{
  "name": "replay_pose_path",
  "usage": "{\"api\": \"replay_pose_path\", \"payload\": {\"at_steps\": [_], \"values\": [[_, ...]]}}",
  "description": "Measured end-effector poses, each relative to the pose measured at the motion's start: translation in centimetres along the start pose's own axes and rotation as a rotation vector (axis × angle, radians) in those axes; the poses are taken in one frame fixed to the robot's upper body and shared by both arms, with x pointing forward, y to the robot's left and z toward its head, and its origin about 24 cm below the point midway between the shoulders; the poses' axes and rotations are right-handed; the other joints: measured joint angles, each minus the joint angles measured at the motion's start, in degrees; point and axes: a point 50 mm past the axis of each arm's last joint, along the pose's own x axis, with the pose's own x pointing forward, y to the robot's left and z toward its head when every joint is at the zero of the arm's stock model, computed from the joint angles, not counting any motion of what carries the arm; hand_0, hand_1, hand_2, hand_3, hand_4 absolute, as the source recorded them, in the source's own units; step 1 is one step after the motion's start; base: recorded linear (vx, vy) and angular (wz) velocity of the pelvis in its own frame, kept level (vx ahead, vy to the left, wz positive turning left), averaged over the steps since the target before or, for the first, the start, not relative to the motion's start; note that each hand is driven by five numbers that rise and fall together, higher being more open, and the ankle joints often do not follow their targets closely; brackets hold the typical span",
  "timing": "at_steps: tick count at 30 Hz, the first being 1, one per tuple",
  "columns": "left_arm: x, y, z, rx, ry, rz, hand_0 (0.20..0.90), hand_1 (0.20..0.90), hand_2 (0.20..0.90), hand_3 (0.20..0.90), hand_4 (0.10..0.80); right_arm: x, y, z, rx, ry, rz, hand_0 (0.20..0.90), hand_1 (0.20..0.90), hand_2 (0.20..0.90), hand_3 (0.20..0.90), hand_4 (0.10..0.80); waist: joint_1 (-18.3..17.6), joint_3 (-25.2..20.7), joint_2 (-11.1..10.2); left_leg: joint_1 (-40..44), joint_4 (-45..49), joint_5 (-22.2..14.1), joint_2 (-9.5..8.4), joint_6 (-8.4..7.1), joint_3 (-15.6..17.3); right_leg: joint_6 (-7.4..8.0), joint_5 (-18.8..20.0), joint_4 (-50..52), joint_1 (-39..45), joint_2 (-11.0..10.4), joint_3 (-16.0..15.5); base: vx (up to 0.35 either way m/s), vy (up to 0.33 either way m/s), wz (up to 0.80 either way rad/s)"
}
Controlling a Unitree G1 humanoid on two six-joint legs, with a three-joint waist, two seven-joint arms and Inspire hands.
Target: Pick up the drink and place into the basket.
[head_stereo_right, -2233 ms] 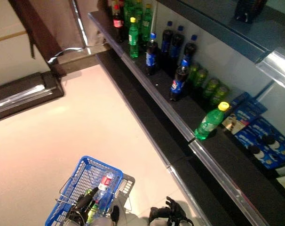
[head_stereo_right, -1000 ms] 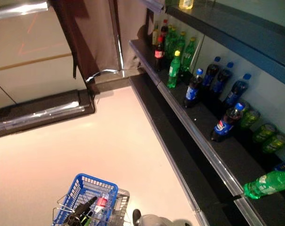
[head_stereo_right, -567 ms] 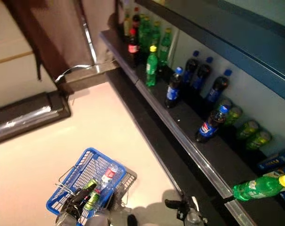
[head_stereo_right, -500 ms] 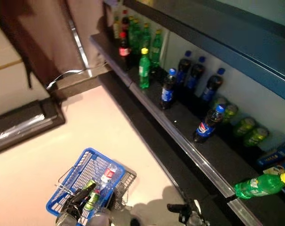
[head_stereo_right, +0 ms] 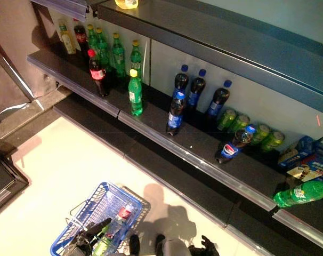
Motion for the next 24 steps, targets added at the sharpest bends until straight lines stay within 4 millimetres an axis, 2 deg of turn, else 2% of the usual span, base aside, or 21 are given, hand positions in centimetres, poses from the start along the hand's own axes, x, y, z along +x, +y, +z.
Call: {"api": "replay_pose_path", "payload": {"at_steps": [1,2,3,4,5,6,7,8,9,10,11,12,13,15,16,17,18,19,20,23,24], "values": [[0.0,0.2,0.1,-0.013,-0.004,0.010,0.300,0.300,0.300,0.200,0.100,0.0,0.0,0.0,-0.005,-0.001,0.002,0.900,0.900,0.900,0.900,0.800,0.3,0.0,-0.1,-0.1,1.2,-0.5,-0.31,-0.24,-0.2,-0.18,0.1,-1.0,0.6,0.2,0.4,0.184,-0.007,-0.39],[0.0,0.4,0.2,-0.032,-0.009,0.021,0.300,0.300,0.300,0.200,0.100,0.1,0.3,-0.1,-0.010,0.012,0.006,0.900,0.900,0.900,0.900,0.800,0.4,-0.1,-0.9,-0.8,4.7,-1.7,-1.09,-2.12,-0.6,-1.16,0.4,-3.6,3.2,0.3,1.4,0.125,-0.002,-0.08],[0.1,0.5,0.4,-0.032,-0.017,0.024,0.300,0.300,0.300,0.200,0.100,0.1,0.5,-0.3,-0.013,0.025,0.011,0.900,0.900,0.900,0.900,0.800,0.7,-0.2,-2.1,-2.0,7.8,-2.1,-2.00,-2.80,-0.7,-1.85,0.8,-5.8,4.6,-0.4,2.1,0.148,0.055,-0.04],[0.2,0.3,1.0,-0.053,-0.038,0.014,0.300,0.300,0.300,0.200,0.100,0.1,0.9,-0.3,-0.026,0.033,0.019,0.900,0.900,0.900,0.900,0.800,1.5,0.1,-3.8,-4.8,14.1,-2.3,-3.42,-3.45,-1.0,-2.88,3.9,-7.0,5.1,-2.8,2.8,0.096,0.082,-0.01],[0.2,0.1,1.1,-0.082,-0.047,0.016,0.300,0.300,0.300,0.200,0.100,0.2,1.0,-0.2,-0.029,0.034,0.020,0.900,0.900,0.900,0.900,0.800,1.6,-0.1,-4.1,-7.5,19.1,-1.9,-3.68,-4.39,-1.5,-2.95,3.9,-7.2,5.2,-3.2,3.2,0.141,0.206,-0.01],[0.3,-0.7,1.9,-0.147,-0.077,-0.001,0.300,0.300,0.300,0.200,0.100,0.2,0.9,-0.1,-0.052,0.033,0.019,0.900,0.900,0.900,0.900,0.800,2.0,0.2,-4.3,-14.6,29.8,-2.3,-4.01,-5.56,-5.7,-3.20,5.0,-8.2,5.5,-3.1,4.8,0.109,0.215,-0.16],[0.3,-0.9,2.0,-0.171,-0.082,-0.002,0.300,0.300,0.300,0.200,0.100,0.3,0.6,0.1,-0.065,0.028,0.015,0.900,0.900,0.900,0.900,0.800,2.8,0.1,-3.9,-15.6,30.1,-2.7,-3.02,-5.49,-7.2,-3.12,5.6,-8.7,5.7,-2.6,5.7,0.172,0.333,-0.64],[0.2,-0.4,1.7,-0.197,-0.081,0.014,0.300,0.300,0.300,0.200,0.100,0.5,0.0,0.4,-0.087,0.024,0.002,0.900,0.900,0.900,0.900,0.800,4.1,-0.3,-2.6,-15.0,25.4,-2.7,0.44,-5.56,-8.2,-3.27,6.2,-9.9,6.0,-1.3,6.8,0.143,0.291,-0.93],[0.2,-0.4,1.6,-0.208,-0.078,0.018,0.300,0.300,0.300,0.200,0.100,0.6,-0.4,1.1,-0.088,0.008,-0.007,0.900,0.900,0.900,0.900,0.800,4.2,-0.2,-2.0,-14.8,22.1,-2.6,3.03,-5.71,-9.3,-3.00,6.5,-10.0,6.8,-1.1,7.2,0.133,0.281,-1.14],[0.2,0.5,1.4,-0.244,-0.076,0.053,0.300,0.300,0.300,0.200,0.100,0.8,-0.8,1.7,-0.088,-0.010,-0.017,0.900,0.900,0.900,0.900,0.800,4.2,-0.2,-0.7,-14.0,16.6,-2.2,7.39,-6.31,-11.1,-2.84,6.6,-10.9,6.9,-0.5,6.8,0.111,0.323,-1.01],[0.1,1.8,1.5,-0.290,-0.085,0.103,0.300,0.300,0.300,0.200,0.100,0.8,-0.9,2.0,-0.088,-0.024,-0.020,0.900,0.900,0.900,0.900,0.800,4.4,-0.4,-0.4,-13.0,8.8,-0.8,10.99,-7.87,-13.2,-2.86,7.8,-12.0,6.8,-0.6,6.2,0.089,0.269,-0.79],[0.2,2.0,1.9,-0.301,-0.094,0.116,0.300,0.300,0.300,0.200,0.100,0.8,-1.1,2.0,-0.090,-0.022,-0.025,0.900,0.900,0.900,0.900,0.800,3.9,0.0,-0.4,-13.3,9.2,-0.3,11.85,-8.70,-14.8,-1.81,8.6,-12.1,7.0,-0.7,6.1,0.114,0.389,-0.53],[0.1,2.4,1.7,-0.291,-0.081,0.137,0.300,0.300,0.300,0.200,0.100,0.8,-1.8,1.5,-0.097,-0.008,-0.040,0.900,0.900,0.900,0.900,0.800,3.9,0.1,-0.3,-12.1,8.6,-0.2,11.42,-8.67,-16.4,-1.05,8.4,-11.9,7.8,-1.7,6.4,0.082,0.289,-0.38],[-0.2,3.0,0.2,-0.244,-0.036,0.158,0.300,0.300,0.300,0.200,0.100,0.5,-3.0,0.5,-0.111,0.015,-0.062,0.900,0.900,0.900,0.900,0.800,3.8,-0.6,0.8,-9.1,8.3,0.4,9.87,-8.25,-15.3,0.81,7.9,-12.1,8.9,-2.9,5.7,0.088,0.323,-0.43],[-0.5,3.4,-1.3,-0.192,0.014,0.165,0.300,0.300,0.300,0.200,0.100,0.3,-3.8,0.1,-0.121,0.016,-0.075,0.900,0.900,0.900,0.900,0.800,2.6,-1.2,2.7,-7.0,7.2,0.8,9.40,-8.90,-12.6,2.72,7.1,-11.8,9.4,-2.8,5.5,0.055,0.231,-0.05],[-0.5,3.6,-1.3,-0.170,0.020,0.176,0.300,0.300,0.300,0.200,0.100,0.3,-3.5,0.0,-0.117,0.015,-0.069,0.900,0.900,0.900,0.900,0.800,1.7,-1.0,2.0,-6.6,6.4,1.5,8.30,-7.99,-12.6,3.30,6.7,-11.1,9.5,-3.9,5.8,0.034,0.220,0.31],[-0.5,4.1,-1.0,-0.133,0.021,0.183,0.300,0.300,0.300,0.200,0.100,0.1,-2.5,-0.2,-0.121,0.009,-0.035,0.900,0.900,0.900,0.900,0.800,0.8,-1.3,0.3,-6.1,4.6,2.2,6.18,-6.60,-12.8,4.27,6.1,-10.7,9.4,-6.0,6.3,-0.003,0.113,0.45],[-0.5,4.3,-0.8,-0.098,0.019,0.179,0.300,0.300,0.300,0.200,0.100,0.0,-1.9,-0.1,-0.122,-0.006,-0.015,0.900,0.900,0.900,0.900,0.800,0.9,-1.5,-0.4,-5.9,4.0,2.3,5.12,-5.95,-12.7,4.78,5.7,-10.8,9.3,-6.7,7.0,-0.008,0.117,0.27],[-0.6,4.7,-0.9,-0.061,0.036,0.181,0.300,0.300,0.300,0.200,0.100,0.0,-1.0,0.8,-0.147,-0.049,0.022,0.900,0.900,0.900,0.900,0.800,0.9,-1.4,-1.3,-5.9,3.8,2.3,3.85,-5.02,-12.4,5.23,5.7,-11.1,9.2,-8.1,8.3,-0.008,0.057,-0.01],[-0.7,5.0,-0.9,0.008,0.033,0.168,0.300,0.300,0.300,0.200,0.100,-0.4,1.5,4.1,-0.212,-0.209,0.128,0.900,0.900,0.900,0.900,0.800,1.1,-1.3,-2.4,-5.0,2.4,2.8,2.32,-3.96,-11.7,5.95,6.3,-13.6,9.8,-9.6,9.1,-0.006,0.008,-0.09],[-0.7,4.8,-1.0,0.007,0.034,0.157,0.300,0.300,0.300,0.200,0.100,-0.9,2.7,6.0,-0.238,-0.289,0.177,0.900,0.900,0.900,0.900,0.800,1.3,-1.2,-2.2,-4.3,1.6,2.9,1.89,-3.83,-11.6,7.16,7.3,-15.2,10.8,-10.0,9.1,0.000,0.000,0.00]]}}
